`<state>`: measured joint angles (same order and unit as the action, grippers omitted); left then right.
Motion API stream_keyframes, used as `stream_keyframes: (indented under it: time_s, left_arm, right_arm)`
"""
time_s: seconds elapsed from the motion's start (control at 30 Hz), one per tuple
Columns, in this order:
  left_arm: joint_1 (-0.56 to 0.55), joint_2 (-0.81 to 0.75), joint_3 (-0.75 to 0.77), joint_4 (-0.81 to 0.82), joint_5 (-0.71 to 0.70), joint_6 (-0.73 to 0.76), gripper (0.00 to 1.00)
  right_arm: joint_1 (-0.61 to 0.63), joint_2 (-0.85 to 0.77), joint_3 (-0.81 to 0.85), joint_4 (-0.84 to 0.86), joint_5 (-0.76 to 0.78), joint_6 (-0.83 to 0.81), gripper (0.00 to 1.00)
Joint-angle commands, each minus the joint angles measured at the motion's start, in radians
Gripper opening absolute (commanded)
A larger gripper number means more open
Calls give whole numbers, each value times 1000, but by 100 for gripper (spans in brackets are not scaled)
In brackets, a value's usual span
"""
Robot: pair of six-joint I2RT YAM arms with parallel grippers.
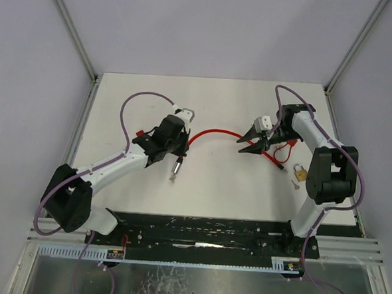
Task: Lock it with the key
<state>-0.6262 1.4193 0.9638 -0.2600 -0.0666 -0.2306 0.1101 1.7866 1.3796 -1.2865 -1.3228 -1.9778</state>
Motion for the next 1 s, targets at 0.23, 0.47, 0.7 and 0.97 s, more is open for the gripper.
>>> stream_keyframes:
  time_s: [0.23,0.47,0.7,0.97]
  left_arm:
    - [9,-14,-16,116,78,-25,0]
    - [9,-11,-22,109,89,-29,0]
    - [10,-47,-47,115,71,-26,0]
    - [10,-55,-59,145,83,-23,0]
  right_arm:
    - [52,-401,-229,817,402,937,59]
    - [64,-441,-255,786,369,899,62]
    - [64,-435,-252,823,422,996,69]
    - [54,-448,-346,898,411,1061,80]
